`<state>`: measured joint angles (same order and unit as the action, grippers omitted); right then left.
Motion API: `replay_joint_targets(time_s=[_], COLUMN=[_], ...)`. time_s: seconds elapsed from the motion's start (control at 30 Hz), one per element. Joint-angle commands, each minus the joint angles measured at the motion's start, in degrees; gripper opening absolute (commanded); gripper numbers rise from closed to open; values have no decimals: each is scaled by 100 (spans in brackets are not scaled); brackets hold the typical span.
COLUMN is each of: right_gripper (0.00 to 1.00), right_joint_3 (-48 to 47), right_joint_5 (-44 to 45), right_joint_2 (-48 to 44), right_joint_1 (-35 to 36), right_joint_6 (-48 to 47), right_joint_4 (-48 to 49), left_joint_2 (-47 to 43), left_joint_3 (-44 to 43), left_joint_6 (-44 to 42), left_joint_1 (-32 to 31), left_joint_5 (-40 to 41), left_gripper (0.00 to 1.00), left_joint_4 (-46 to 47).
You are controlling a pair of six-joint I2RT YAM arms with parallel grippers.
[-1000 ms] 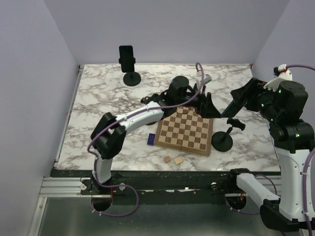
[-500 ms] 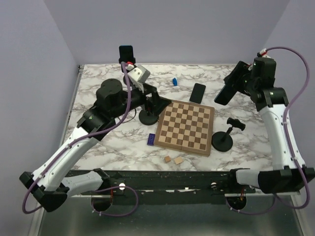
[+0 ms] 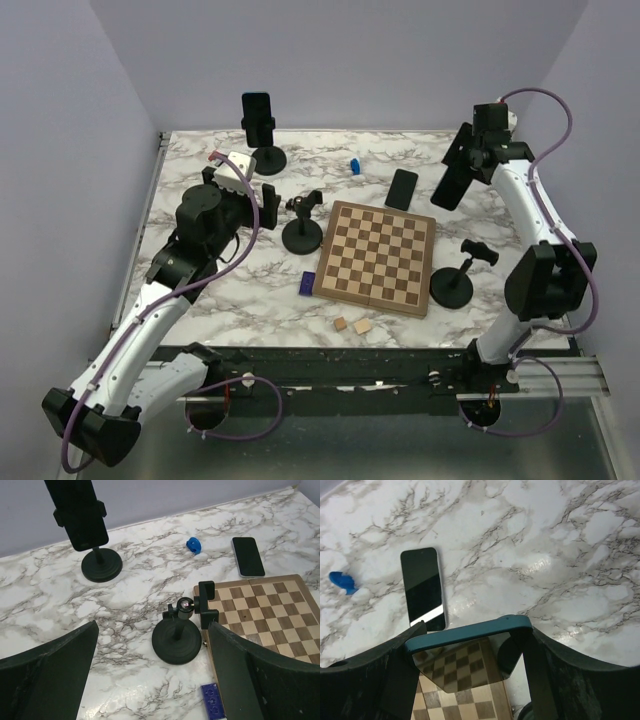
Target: Remove the phone from the phone stand
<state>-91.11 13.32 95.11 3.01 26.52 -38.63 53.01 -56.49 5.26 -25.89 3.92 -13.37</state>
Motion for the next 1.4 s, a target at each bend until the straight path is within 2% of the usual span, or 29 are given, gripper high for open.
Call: replay_joint_targets(time_s=[0.0,0.27,0.5,1.07,1.37], right_gripper=[0,1,1,2,12], right_joint_3=[-636,-1618,-2230,-1555,-1248], right_joint_5=[391,575,689,309,644], right_joint_2=[921,2332,3174,3498,3415], right_joint_1=[-2,15,60,451,458], right_joint_6=[174,312,239,618,742], right_joint_4=[129,-146,-425,-273,-93], left_joint_2=[-259,8,-39,10,17], left_joint_3=[62,-83,-51,-79,-73], left_joint_6=[-224,-308,-243,-42,2], left_joint_1=[6,57,155,374,418], left_joint_5=[291,247,127,-76,-129], left_gripper=[99,98,98,98,98], left_joint_4=[395,286,362,352,347])
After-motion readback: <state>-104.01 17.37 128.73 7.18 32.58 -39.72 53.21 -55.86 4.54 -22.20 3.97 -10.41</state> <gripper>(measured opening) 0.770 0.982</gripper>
